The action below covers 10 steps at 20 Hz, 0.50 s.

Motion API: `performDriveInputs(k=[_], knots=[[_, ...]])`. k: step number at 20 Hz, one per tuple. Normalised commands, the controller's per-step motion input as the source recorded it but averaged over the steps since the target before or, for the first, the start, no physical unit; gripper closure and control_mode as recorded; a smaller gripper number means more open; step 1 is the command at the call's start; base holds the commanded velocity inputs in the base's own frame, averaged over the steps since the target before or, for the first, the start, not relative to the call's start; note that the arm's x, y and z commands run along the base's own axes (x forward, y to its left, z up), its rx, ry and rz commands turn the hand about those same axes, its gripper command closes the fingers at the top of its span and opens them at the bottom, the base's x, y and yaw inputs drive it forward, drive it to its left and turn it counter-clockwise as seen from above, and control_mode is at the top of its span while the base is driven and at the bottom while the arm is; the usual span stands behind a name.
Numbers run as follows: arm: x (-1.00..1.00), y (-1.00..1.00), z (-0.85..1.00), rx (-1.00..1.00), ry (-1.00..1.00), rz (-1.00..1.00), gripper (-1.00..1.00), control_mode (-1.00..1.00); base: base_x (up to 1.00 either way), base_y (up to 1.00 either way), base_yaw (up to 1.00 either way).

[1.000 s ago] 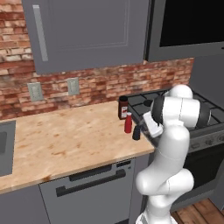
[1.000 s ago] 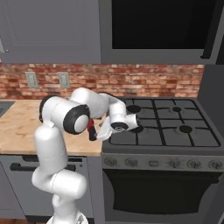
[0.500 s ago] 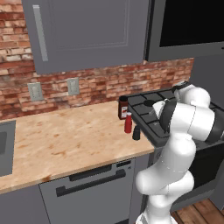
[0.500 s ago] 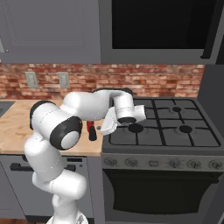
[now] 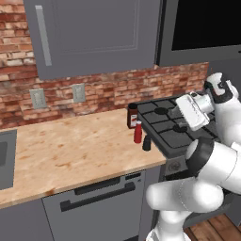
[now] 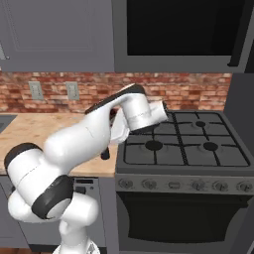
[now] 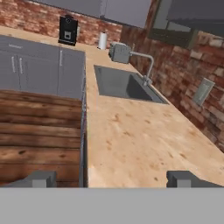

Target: Collect the paprika, ketchup, and shaker from the cabinet and place them next to the stove.

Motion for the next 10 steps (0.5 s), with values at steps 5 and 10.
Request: performDriveInputs(k=[5,10], knots=[[-0.96,0.0,0.89,-0.09,-0.02,0.0,-1.0,-1.0,0.0,0.0,0.0],[-1.0,0.04,0.52,-0.05,0.0,0.0,-1.0,-1.0,0.0,0.0,0.0]])
